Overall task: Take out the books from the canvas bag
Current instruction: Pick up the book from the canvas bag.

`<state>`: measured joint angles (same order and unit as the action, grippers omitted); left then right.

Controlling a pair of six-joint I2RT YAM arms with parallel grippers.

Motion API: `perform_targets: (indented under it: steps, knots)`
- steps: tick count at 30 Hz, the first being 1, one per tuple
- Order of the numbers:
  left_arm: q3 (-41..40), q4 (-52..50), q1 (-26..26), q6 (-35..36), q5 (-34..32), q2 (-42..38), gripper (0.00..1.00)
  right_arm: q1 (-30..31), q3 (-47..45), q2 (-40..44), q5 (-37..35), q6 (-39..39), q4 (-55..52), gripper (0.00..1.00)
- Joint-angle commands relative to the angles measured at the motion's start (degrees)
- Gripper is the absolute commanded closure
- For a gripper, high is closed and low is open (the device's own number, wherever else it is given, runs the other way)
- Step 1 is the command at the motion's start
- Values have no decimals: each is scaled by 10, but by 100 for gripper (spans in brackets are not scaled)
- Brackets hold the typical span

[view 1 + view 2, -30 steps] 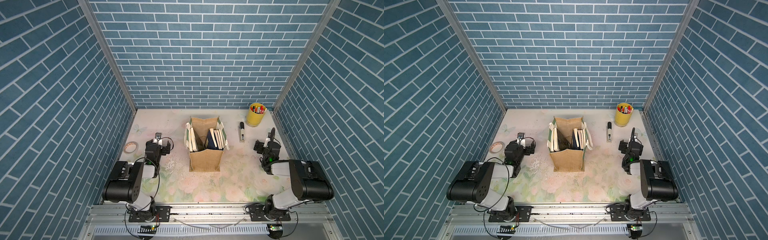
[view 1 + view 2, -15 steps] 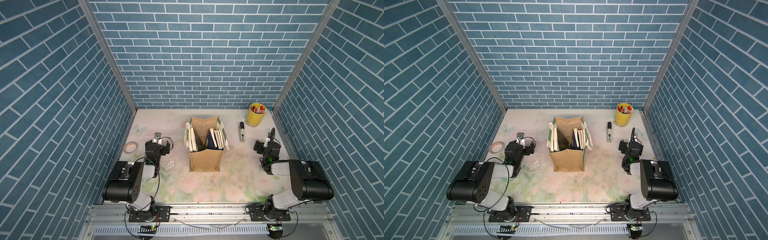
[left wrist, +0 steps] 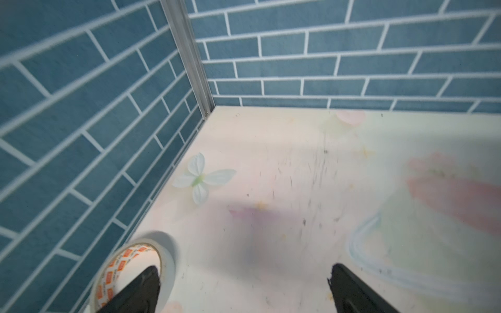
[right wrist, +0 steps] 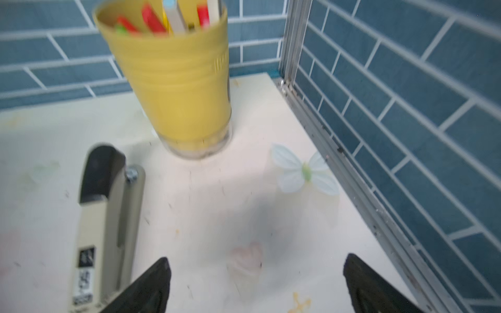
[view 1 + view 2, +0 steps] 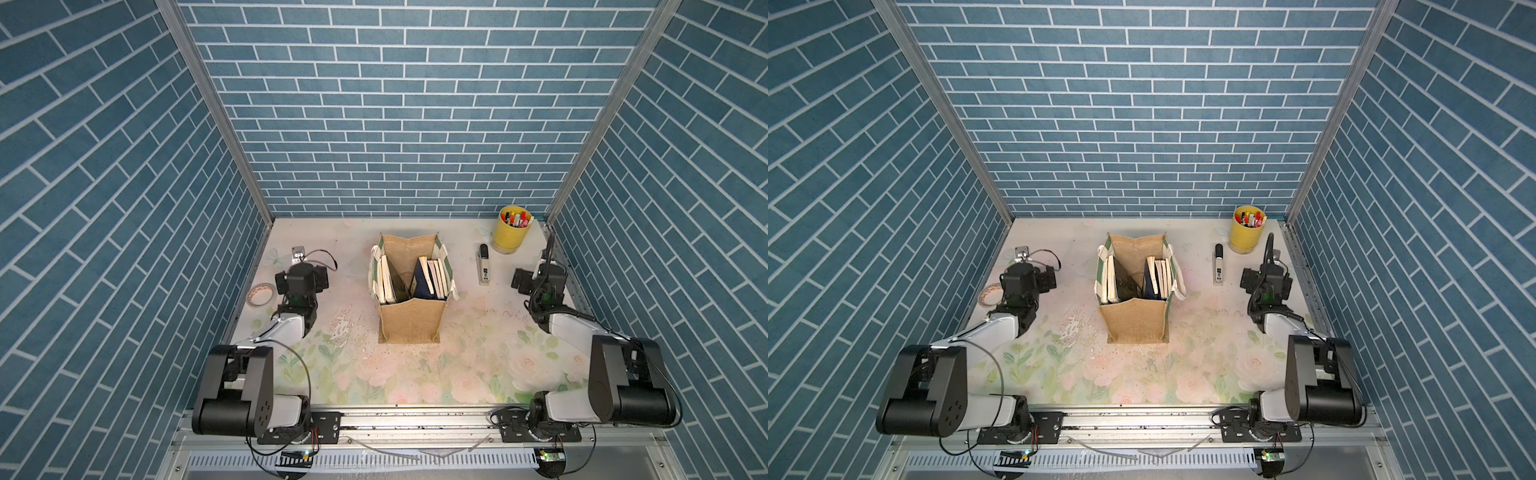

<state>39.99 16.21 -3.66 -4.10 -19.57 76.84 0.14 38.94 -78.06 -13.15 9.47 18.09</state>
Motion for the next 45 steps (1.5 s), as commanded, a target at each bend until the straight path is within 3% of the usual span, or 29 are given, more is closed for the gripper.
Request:
perform_targets:
  steps: [1, 5, 10, 15, 21, 28, 35, 45]
  knots:
    - [152, -368, -2, -97, 39, -7, 0, 16, 99, 44, -1, 96, -261, 1]
    - [287, -591, -35, -161, 155, 14, 3, 64, 233, 39, 22, 137, -456, 1]
    - [392, -754, -109, -220, 219, 9, 3, 149, 411, -16, 48, 159, -652, 2]
    - [447, -827, -161, -257, 259, 8, 3, 215, 534, -70, 95, 181, -754, 20]
    - [491, -848, -196, -271, 284, 28, 3, 287, 655, -147, 146, 174, -811, 36]
    - [492, -806, -218, -283, 290, 60, 6, 366, 725, -205, 157, 174, -829, 36]
    - [508, -775, -228, -288, 290, 98, 6, 401, 784, -258, 163, 175, -848, 36]
    - [485, -745, -238, -293, 294, 107, 15, 419, 766, -298, 164, 182, -837, 38]
